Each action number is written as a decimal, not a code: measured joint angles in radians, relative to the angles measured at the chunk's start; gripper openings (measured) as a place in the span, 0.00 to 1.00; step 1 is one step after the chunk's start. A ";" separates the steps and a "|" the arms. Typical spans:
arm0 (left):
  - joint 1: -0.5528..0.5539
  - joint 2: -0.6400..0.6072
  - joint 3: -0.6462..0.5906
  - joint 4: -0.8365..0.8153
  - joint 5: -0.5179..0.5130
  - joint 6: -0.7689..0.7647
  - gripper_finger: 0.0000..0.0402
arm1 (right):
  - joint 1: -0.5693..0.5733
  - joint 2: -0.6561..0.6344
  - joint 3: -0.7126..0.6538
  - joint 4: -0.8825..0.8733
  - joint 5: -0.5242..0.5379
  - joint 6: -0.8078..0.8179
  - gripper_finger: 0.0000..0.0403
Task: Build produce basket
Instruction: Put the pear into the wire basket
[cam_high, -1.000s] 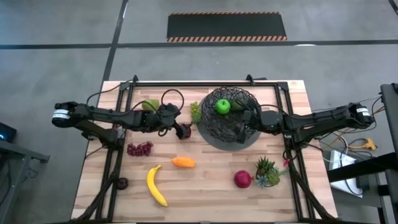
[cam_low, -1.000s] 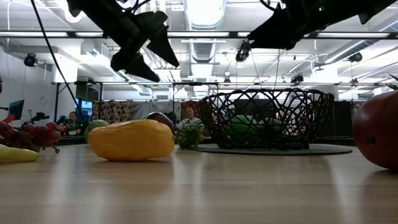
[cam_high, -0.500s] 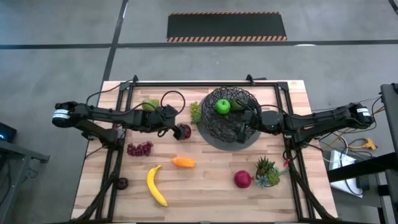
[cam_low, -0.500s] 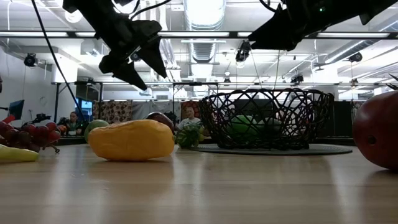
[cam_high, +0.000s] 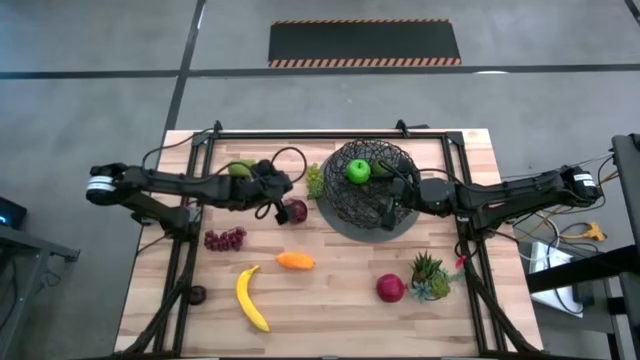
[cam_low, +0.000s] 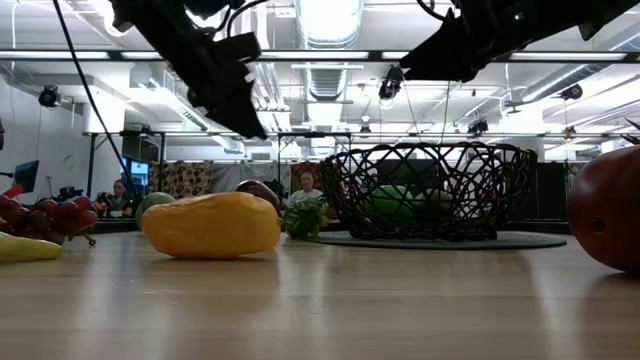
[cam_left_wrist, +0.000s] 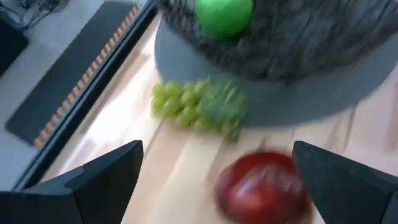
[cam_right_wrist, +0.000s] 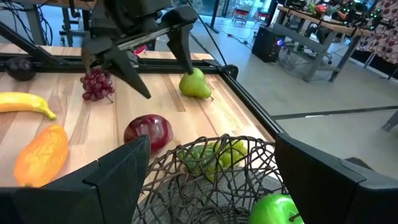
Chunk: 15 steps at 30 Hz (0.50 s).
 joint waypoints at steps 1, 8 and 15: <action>0.003 -0.008 0.004 -0.036 -0.002 0.018 0.99 | 0.000 0.000 0.000 0.000 0.000 0.000 0.81; 0.122 -0.046 0.030 -0.337 -0.072 0.076 0.99 | 0.000 0.000 0.000 0.001 0.000 0.000 0.81; 0.379 -0.032 0.021 -0.412 -0.020 -0.022 0.99 | 0.000 0.000 0.000 0.001 0.000 0.001 0.81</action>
